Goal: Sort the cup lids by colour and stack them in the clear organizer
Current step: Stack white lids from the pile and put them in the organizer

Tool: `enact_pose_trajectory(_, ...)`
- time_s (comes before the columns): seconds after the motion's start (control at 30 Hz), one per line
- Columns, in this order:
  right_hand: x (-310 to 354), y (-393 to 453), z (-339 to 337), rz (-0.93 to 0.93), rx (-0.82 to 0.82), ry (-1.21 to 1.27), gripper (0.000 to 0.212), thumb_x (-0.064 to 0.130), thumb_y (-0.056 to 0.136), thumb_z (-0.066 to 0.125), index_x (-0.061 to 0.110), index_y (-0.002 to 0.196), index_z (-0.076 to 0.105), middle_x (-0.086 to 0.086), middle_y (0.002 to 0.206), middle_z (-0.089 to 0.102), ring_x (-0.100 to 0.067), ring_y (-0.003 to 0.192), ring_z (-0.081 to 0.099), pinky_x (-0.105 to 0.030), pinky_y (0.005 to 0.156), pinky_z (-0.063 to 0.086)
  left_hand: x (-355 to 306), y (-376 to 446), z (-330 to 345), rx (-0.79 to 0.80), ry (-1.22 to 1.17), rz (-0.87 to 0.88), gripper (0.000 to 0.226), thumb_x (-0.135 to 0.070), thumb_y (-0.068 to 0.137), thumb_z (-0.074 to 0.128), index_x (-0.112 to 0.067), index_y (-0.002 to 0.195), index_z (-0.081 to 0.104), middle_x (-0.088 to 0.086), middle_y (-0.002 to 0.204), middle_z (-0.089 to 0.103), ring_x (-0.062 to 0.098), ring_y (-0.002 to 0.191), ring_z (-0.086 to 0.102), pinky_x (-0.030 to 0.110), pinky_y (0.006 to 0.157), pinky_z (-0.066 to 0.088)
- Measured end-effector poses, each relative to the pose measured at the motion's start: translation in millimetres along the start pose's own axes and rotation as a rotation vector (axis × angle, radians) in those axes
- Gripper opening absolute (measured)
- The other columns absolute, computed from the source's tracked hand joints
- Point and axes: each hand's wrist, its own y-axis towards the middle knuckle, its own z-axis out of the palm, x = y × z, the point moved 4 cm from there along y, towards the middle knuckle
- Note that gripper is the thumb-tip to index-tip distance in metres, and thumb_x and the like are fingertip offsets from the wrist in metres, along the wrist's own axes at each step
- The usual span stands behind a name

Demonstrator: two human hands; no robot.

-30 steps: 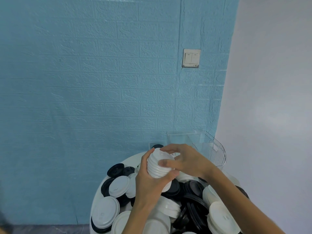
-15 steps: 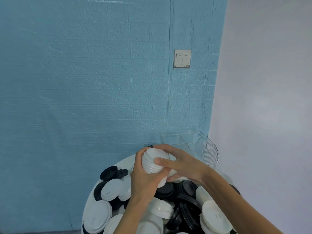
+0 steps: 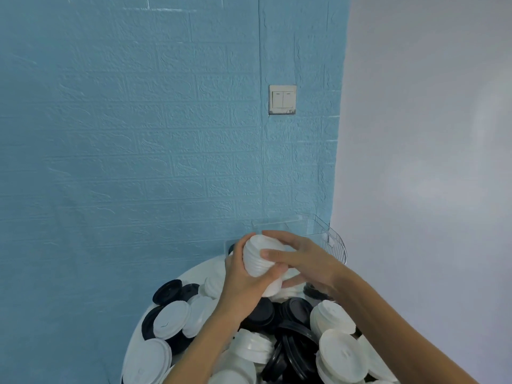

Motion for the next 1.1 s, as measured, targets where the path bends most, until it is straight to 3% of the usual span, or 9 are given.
enact_pose_trajectory(0.1, 17, 8, -24, -0.023, -0.071, -0.033, 0.053, 0.032, 0.085, 0.080, 0.038, 0.134, 0.061, 0.008, 0.131, 0.062, -0.018, 0.110, 0.068, -0.033, 0.075, 0.063, -11, 28, 15, 0.091, 0.015, -0.068, 0.089, -0.061, 0.062, 0.087, -0.054, 0.136, 0.037, -0.005, 0.129, 0.040, 0.012, 0.123, 0.050, 0.035, 0.107, 0.046)
enact_pose_trajectory(0.2, 29, 25, -53, -0.036, -0.144, -0.069, 0.055, 0.032, 0.083, 0.082, 0.038, 0.133, 0.061, 0.009, 0.130, 0.062, -0.019, 0.112, 0.067, -0.037, 0.077, 0.063, -23, 62, 31, 0.171, 0.004, -0.111, 0.093, -0.069, 0.054, 0.083, -0.053, 0.135, 0.040, -0.002, 0.132, 0.047, 0.010, 0.116, 0.057, 0.036, 0.101, 0.053)
enact_pose_trajectory(0.33, 34, 51, -91, -0.021, -0.257, -0.127, 0.059, 0.033, 0.081, 0.083, 0.038, 0.135, 0.060, 0.008, 0.131, 0.061, -0.019, 0.116, 0.062, -0.039, 0.080, 0.060, -27, 107, 56, 0.242, -0.032, -0.137, 0.072, -0.041, 0.076, 0.088, -0.040, 0.138, 0.050, -0.003, 0.122, 0.066, 0.006, 0.106, 0.063, 0.021, 0.076, 0.049)
enact_pose_trajectory(0.5, 24, 90, -128, -0.005, -0.381, -0.077, 0.047, 0.034, 0.096, 0.065, 0.037, 0.142, 0.055, 0.003, 0.136, 0.059, -0.023, 0.120, 0.058, -0.038, 0.086, 0.052, -16, 159, 92, 0.198, -0.079, -0.171, 0.073, -0.038, 0.072, 0.092, -0.038, 0.135, 0.053, 0.004, 0.111, 0.071, 0.018, 0.102, 0.069, 0.033, 0.085, 0.058)
enact_pose_trajectory(0.6, 12, 118, -146, -0.026, -0.473, -0.086, 0.047, 0.030, 0.101, 0.054, 0.032, 0.147, 0.050, -0.001, 0.141, 0.055, -0.026, 0.122, 0.056, -0.042, 0.093, 0.050, -2, 184, 110, 0.190, -0.093, -0.175, 0.075, -0.040, 0.071, 0.092, -0.039, 0.135, 0.053, 0.004, 0.113, 0.071, 0.018, 0.102, 0.069, 0.032, 0.084, 0.057)
enact_pose_trajectory(0.8, -18, 160, -180, -0.009, -0.584, -0.123, 0.038, 0.033, 0.095, 0.063, 0.018, 0.130, 0.060, -0.006, 0.124, 0.066, -0.027, 0.110, 0.063, -0.046, 0.092, 0.057, 32, 221, 134, 0.178, -0.134, -0.206, 0.077, -0.038, 0.071, 0.092, -0.038, 0.137, 0.054, 0.001, 0.111, 0.071, 0.017, 0.104, 0.068, 0.027, 0.081, 0.054)
enact_pose_trajectory(0.97, -41, 185, -194, 0.030, -0.560, -0.145, 0.036, 0.031, 0.095, 0.064, 0.017, 0.128, 0.061, -0.007, 0.121, 0.066, -0.026, 0.105, 0.063, -0.038, 0.079, 0.056, 65, 243, 144, 0.185, -0.124, -0.231, 0.077, -0.037, 0.070, 0.093, -0.039, 0.136, 0.055, 0.003, 0.115, 0.071, 0.019, 0.107, 0.068, 0.029, 0.083, 0.055)
enact_pose_trajectory(1.1, -59, 202, -199, 0.054, -0.578, -0.134, 0.038, 0.031, 0.096, 0.063, 0.017, 0.130, 0.059, -0.007, 0.122, 0.065, -0.027, 0.108, 0.062, -0.042, 0.088, 0.055, 87, 255, 149, 0.175, -0.063, -0.212, 0.077, -0.045, 0.067, 0.093, -0.040, 0.134, 0.055, 0.003, 0.111, 0.072, 0.018, 0.102, 0.069, 0.028, 0.080, 0.055)
